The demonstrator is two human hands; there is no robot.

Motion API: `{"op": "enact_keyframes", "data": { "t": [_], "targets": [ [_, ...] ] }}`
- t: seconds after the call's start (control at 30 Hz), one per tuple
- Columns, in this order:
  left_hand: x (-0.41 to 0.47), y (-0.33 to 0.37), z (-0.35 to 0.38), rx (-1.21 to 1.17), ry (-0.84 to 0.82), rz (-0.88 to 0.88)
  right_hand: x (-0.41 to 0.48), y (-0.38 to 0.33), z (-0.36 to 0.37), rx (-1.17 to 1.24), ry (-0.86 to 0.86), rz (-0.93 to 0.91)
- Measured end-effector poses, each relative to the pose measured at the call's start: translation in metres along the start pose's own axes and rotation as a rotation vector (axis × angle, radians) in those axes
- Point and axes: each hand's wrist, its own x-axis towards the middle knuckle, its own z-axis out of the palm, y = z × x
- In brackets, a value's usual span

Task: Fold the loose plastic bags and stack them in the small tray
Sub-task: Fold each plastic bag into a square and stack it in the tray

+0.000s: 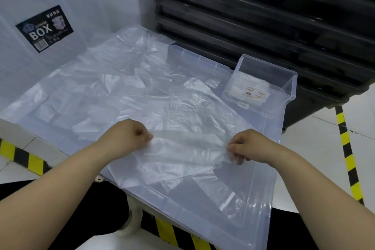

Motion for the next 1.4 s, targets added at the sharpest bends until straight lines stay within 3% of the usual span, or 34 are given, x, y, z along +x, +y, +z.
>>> {"op": "enact_keyframes", "data": {
  "t": [0.1,0.17,0.23,0.37,0.57,0.73,0.8,0.87,0.9,1.03,1.1,1.23,1.33,1.4],
  "targets": [
    [-0.002,0.001,0.000,0.281,0.208,-0.015,0.004,-0.001,0.002,-0.022,0.032,0.023],
    [-0.003,0.003,0.005,0.433,0.457,0.196,0.006,-0.001,0.004,-0.044,0.056,0.025],
    [-0.005,0.009,0.017,0.451,0.559,0.429,0.008,-0.001,0.006,-0.073,0.078,0.020],
    [-0.012,0.021,0.059,0.530,0.330,0.570,0.010,-0.004,0.011,-0.180,0.112,0.002],
    [-0.008,0.024,0.073,0.637,0.110,0.454,0.011,-0.008,0.017,-0.322,0.191,0.046],
    [-0.005,0.014,0.079,0.646,0.051,0.441,-0.001,-0.020,0.031,-0.683,0.480,0.061],
    [-0.006,0.013,0.080,0.664,0.045,0.447,-0.001,-0.024,0.051,-0.693,0.639,-0.121],
    [-0.006,0.013,0.081,0.673,0.021,0.460,0.002,-0.024,0.075,-0.639,0.565,-0.298],
    [-0.007,0.013,0.081,0.659,0.012,0.465,0.002,-0.025,0.082,-0.637,0.433,-0.301],
    [-0.007,0.014,0.075,0.626,0.034,0.390,0.001,-0.013,0.082,-0.715,0.192,-0.317],
    [-0.001,0.008,0.073,0.617,0.103,0.433,0.005,0.000,0.066,-0.728,0.209,-0.364],
    [-0.001,0.006,0.053,0.620,-0.037,0.484,-0.001,0.010,0.041,-0.757,0.210,-0.372],
    [-0.002,0.007,0.049,0.583,-0.040,0.518,-0.007,0.009,0.030,-0.696,0.142,-0.368],
    [-0.005,0.010,0.047,0.605,-0.029,0.516,-0.008,0.007,0.029,-0.662,0.199,-0.387]
  ]
}}
